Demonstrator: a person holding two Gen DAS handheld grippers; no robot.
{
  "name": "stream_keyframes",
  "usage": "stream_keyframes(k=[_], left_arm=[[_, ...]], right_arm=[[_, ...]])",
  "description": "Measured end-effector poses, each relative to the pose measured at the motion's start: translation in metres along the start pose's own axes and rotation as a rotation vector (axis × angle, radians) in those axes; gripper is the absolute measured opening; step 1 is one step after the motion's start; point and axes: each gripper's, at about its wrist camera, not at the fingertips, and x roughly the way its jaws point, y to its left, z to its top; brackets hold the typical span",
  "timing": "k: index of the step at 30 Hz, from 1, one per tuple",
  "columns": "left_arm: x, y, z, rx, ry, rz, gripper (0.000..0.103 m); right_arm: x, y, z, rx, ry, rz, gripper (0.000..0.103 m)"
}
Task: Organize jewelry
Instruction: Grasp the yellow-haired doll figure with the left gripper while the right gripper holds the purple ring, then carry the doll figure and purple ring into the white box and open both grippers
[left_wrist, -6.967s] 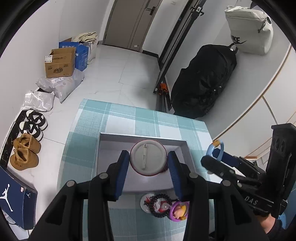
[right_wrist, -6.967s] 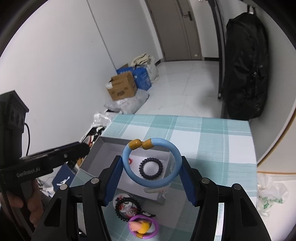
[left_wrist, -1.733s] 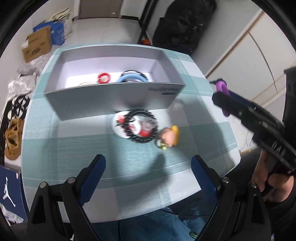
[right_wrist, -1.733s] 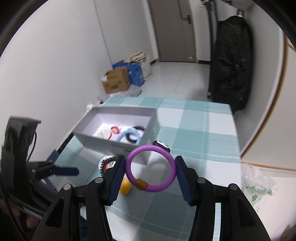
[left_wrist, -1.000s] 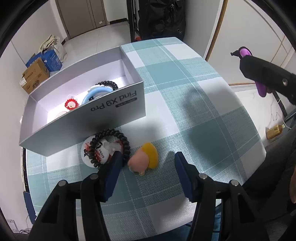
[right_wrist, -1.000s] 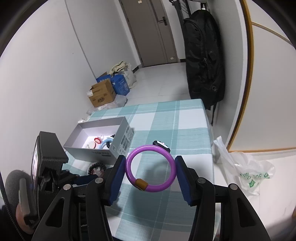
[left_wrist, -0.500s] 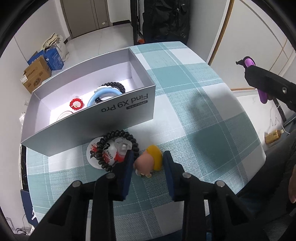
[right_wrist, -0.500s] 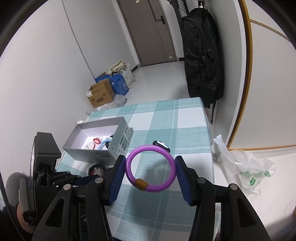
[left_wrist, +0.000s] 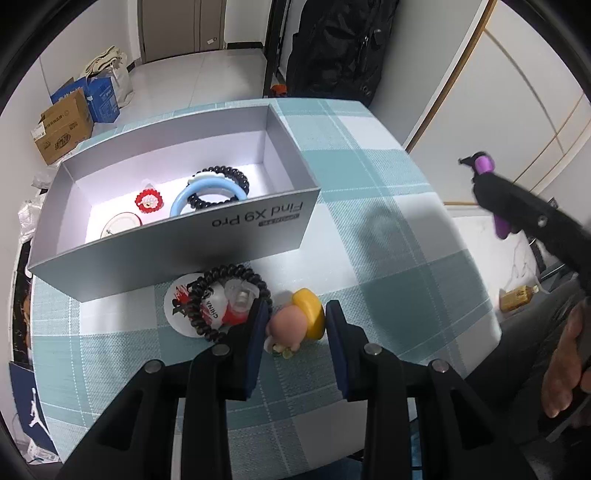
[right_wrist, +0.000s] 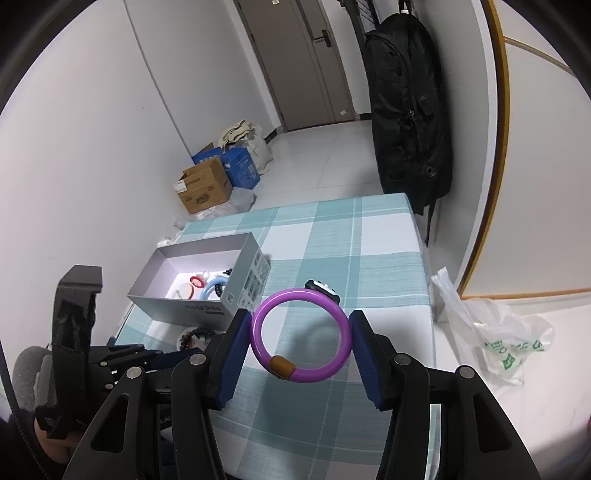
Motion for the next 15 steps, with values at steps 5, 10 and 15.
stream_keyframes(k=[5,10,15], left_arm=[[-0.009,0.007,0.003,-0.059,-0.034,-0.080,0.027],[-0.021,0.020,0.009,-0.122,-0.076,-0.155,0.027],[-0.036,0.035,0.014,-0.190,-0.125,-0.216,0.027]], right_arm=[[0.003,0.003,0.000,0.000,0.005,0.007,0.053],[0.009,0.005,0.003,0.007,0.012,0.014,0.053],[0.016,0.007,0.005,0.026,0.028,0.026,0.053]])
